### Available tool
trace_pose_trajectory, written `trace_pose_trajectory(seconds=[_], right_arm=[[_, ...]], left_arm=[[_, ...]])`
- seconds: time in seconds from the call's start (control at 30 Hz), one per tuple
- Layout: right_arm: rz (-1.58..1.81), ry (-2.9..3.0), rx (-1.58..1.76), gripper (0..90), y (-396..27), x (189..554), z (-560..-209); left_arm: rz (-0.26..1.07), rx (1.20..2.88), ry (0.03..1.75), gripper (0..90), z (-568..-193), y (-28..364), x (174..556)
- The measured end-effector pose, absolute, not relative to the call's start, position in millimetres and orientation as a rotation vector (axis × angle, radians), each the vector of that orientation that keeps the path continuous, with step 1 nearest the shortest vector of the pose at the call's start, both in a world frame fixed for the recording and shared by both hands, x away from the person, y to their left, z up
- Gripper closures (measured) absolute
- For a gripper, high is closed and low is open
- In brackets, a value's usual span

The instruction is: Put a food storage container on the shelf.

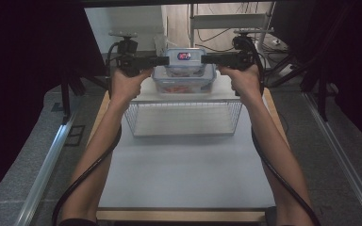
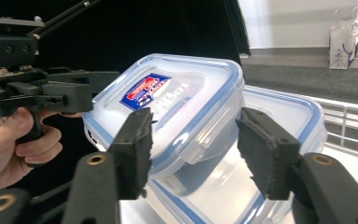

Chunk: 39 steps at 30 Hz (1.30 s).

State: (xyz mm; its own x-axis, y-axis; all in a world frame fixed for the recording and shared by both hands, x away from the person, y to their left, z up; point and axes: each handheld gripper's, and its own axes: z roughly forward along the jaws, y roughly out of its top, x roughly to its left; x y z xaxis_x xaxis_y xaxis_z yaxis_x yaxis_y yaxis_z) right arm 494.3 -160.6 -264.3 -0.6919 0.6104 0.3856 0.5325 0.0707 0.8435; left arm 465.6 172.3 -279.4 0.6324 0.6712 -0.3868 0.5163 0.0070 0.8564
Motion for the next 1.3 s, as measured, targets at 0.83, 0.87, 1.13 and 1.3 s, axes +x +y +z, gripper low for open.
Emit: trace_pose_trajectory(seconds=[0.83, 0.87, 1.13, 1.3], right_arm=[[1.575, 2.29, 0.98, 16.0, -166.1, 457.6, -278.7], [1.572, 2.291, 0.974, 15.7, -166.2, 456.1, -279.7], [1.556, 2.308, 0.935, 14.4, -166.2, 442.1, -286.8], [1.557, 2.318, 0.918, 14.2, -165.0, 433.1, -291.3]], left_arm=[[0.311, 1.807, 0.809, 6.2, -288.6, 166.5, 405.7], [0.312, 1.805, 0.806, 6.0, -289.8, 166.2, 403.5], [0.336, 1.859, 0.781, 5.0, -305.1, 163.3, 383.3], [0.327, 1.857, 0.78, 4.7, -316.8, 162.6, 374.6]])
